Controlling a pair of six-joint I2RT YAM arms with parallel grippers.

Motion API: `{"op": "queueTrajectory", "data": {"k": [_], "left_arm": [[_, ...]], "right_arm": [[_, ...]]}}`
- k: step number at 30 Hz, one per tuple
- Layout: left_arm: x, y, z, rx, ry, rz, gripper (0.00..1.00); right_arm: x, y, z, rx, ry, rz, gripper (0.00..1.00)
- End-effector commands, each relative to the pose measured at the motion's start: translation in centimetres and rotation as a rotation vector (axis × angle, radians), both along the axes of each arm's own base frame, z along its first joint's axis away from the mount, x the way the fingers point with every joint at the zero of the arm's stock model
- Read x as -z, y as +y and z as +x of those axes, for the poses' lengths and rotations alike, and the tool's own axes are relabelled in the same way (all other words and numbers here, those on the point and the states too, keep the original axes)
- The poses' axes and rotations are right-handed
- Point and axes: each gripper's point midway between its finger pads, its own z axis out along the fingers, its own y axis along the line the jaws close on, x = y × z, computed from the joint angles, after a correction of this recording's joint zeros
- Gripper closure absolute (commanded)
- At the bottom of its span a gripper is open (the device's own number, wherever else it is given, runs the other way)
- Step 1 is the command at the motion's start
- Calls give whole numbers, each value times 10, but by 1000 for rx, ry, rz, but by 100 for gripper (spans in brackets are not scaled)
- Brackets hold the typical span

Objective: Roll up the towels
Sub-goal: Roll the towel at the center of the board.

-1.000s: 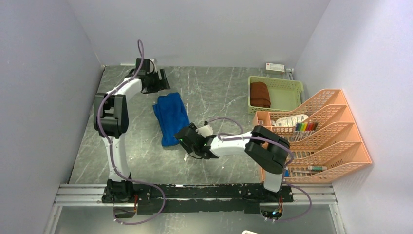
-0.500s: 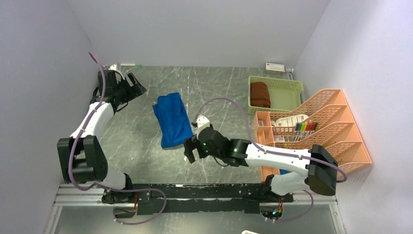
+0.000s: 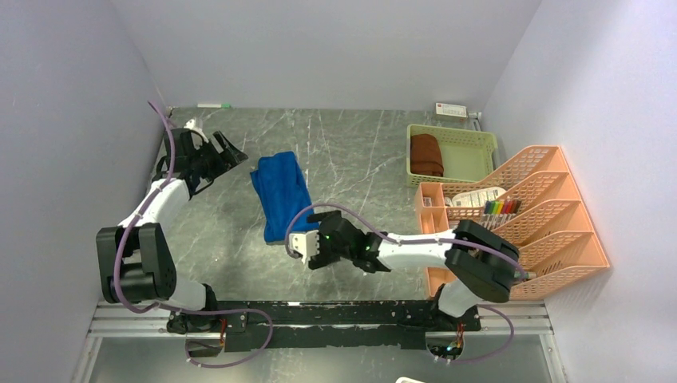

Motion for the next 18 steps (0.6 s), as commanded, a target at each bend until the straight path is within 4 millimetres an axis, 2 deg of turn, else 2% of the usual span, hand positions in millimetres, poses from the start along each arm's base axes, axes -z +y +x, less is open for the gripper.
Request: {"op": "queueTrajectory", "data": {"k": [1,6,10,15,18], "left_arm": [[-5,-4,3,31,-56,-50,11],[-6,0,0,31,-75,-84,11],[-6,-1,-1,39,-81,-96,11],[-1,-1,-1,46,-74,-113,11],[1,-1,-2,47,-71,-120,12]], "right_arm": [[-37,54,29,-161,-196,147,5],[-11,82,21,-271,-95,120,8],[9,93,16,-317,-10,68,13],[22,98,22,-314,37,22,34],[21,103,31,-303,38,9,46]]}}
